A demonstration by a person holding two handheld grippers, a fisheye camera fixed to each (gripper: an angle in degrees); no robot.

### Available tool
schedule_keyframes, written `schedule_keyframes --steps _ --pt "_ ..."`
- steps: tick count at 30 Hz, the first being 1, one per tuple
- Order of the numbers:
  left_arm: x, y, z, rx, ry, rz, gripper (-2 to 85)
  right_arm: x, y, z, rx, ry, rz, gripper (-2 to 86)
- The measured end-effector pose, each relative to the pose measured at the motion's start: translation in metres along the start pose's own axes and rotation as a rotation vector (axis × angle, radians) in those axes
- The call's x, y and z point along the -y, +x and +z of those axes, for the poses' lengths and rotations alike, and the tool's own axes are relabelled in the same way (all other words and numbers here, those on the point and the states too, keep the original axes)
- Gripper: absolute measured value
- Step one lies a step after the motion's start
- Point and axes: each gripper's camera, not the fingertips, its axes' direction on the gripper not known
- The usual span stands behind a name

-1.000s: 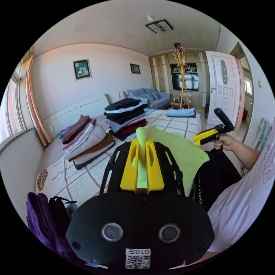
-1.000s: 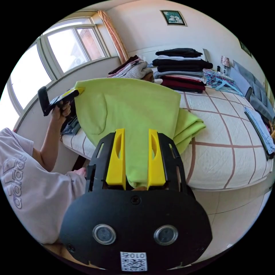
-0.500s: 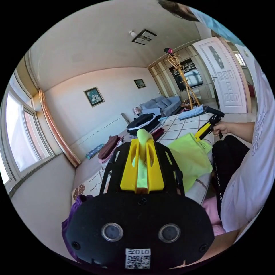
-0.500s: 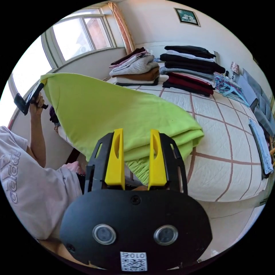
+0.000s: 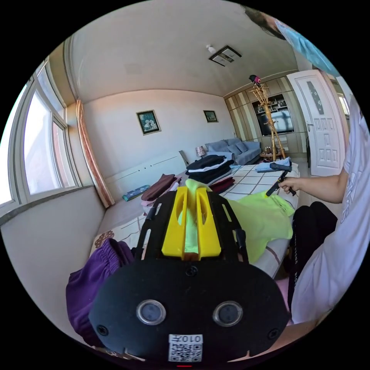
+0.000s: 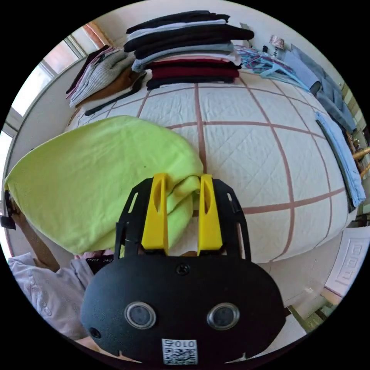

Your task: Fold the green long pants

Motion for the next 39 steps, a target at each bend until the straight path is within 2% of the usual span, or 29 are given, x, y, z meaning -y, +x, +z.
schedule_keyframes --steps 4,7,9,11,13,17,19,20,21,25,27,32,37,39 --pt "-0.012 -0.035 0.033 0.037 -0.099 -0.167 1.8 -0.001 -0.011 -0.024 -0.042 0.043 -0.072 5.2" --pt "-0.009 -0.060 0.048 0.076 -0.130 -0.213 1.5 -0.006 -0.026 -0.089 -0.119 0.216 -0.109 4.9" --pt "-0.001 -0.066 0.049 0.095 -0.104 -0.205 1.4 -0.027 -0.051 -0.161 -0.282 0.474 -0.119 5.4" --pt "0.006 -0.071 0.050 0.129 -0.051 -0.218 1.3 -0.053 -0.068 -0.203 -0.376 0.644 -0.089 6.0" --pt "0.004 -0.075 0.052 0.132 -0.011 -0.258 1.2 -0.079 -0.070 -0.223 -0.382 0.723 -0.036 6.7" --pt "-0.016 -0.083 0.071 0.052 -0.004 -0.337 1.2 -0.123 -0.046 -0.182 -0.315 0.597 -0.012 9.0" --pt "-0.025 -0.082 0.090 -0.015 -0.098 -0.315 1.2 -0.129 -0.029 -0.137 -0.263 0.376 -0.023 9.8" --pt "-0.034 -0.079 0.103 -0.071 -0.177 -0.303 1.2 -0.133 -0.016 -0.106 -0.188 0.205 -0.023 10.0" --pt "-0.038 -0.077 0.109 -0.092 -0.205 -0.302 1.2 -0.141 -0.005 -0.082 -0.115 0.121 -0.008 9.8" --pt "-0.066 -0.054 0.118 -0.142 -0.238 -0.294 1.1 -0.169 0.018 -0.051 0.014 0.134 0.085 9.5" --pt "-0.070 -0.050 0.114 -0.110 -0.223 -0.284 1.1 -0.170 0.022 -0.052 0.038 0.176 0.112 10.3" --pt "-0.074 -0.067 0.108 -0.132 -0.160 -0.328 1.2 -0.142 0.000 -0.062 -0.113 0.277 0.020 15.4" --pt "-0.081 -0.065 0.123 -0.116 -0.196 -0.329 1.3 -0.108 -0.030 -0.034 -0.366 0.208 -0.043 17.8" --pt "-0.081 -0.064 0.127 -0.113 -0.200 -0.315 1.3 -0.095 -0.036 -0.009 -0.447 0.119 -0.069 17.2"
